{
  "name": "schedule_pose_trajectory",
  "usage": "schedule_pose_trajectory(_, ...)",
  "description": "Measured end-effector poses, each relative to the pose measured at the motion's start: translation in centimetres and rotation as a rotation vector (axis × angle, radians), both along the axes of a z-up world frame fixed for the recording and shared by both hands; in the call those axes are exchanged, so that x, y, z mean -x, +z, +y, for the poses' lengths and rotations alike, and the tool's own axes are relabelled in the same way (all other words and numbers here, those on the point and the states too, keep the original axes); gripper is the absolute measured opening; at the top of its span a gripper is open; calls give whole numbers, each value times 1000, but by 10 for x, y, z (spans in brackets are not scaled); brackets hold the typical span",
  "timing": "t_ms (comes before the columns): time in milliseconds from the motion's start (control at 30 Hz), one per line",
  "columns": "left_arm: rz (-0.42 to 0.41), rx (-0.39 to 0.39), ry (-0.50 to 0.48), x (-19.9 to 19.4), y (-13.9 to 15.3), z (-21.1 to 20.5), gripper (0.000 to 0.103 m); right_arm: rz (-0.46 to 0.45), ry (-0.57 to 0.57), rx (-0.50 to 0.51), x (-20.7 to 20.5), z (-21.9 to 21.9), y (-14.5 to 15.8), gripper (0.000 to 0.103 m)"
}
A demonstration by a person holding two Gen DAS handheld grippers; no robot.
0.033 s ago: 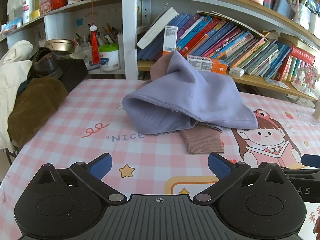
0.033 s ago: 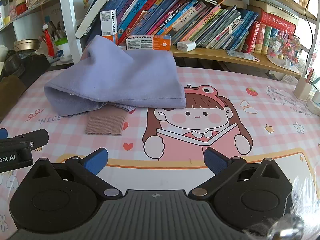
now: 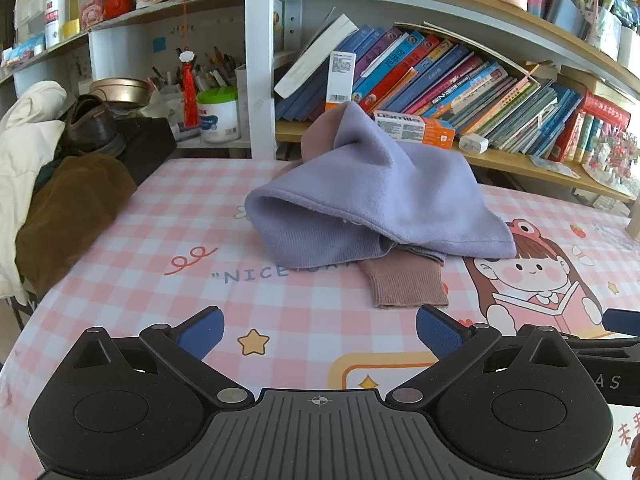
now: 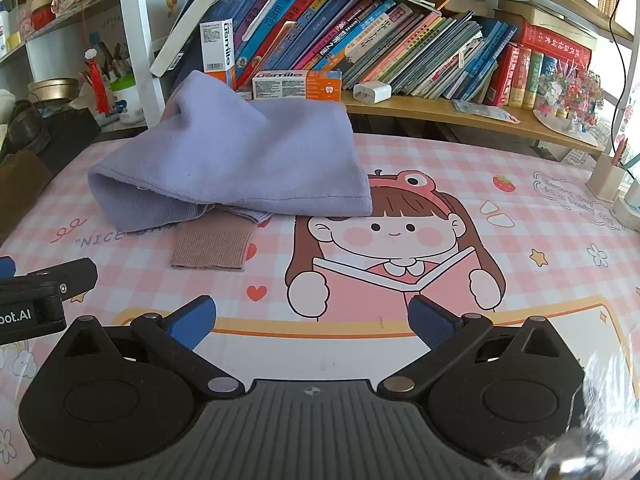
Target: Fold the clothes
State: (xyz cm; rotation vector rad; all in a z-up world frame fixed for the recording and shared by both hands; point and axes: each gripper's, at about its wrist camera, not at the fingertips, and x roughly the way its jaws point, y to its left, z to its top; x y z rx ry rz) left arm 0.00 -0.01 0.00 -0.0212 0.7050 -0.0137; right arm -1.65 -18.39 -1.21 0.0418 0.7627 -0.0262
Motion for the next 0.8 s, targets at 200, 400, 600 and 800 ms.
schedule_pose_trajectory(200, 0, 0, 0, 0, 0, 0, 103, 3, 0, 0, 1, 0, 0, 103)
schedule_pose_trajectory(400, 1, 0, 0, -1, 0, -1, 103, 6, 0, -1, -1, 1, 0, 103)
schedule_pose_trajectory(600, 2, -1, 2, -1, -1, -1, 103, 7, -1, -1, -3, 0, 0, 103)
schedule_pose_trajectory(800, 3, -4, 7, -2, 0, 0, 103, 9, 4, -1, -4, 0, -3, 103)
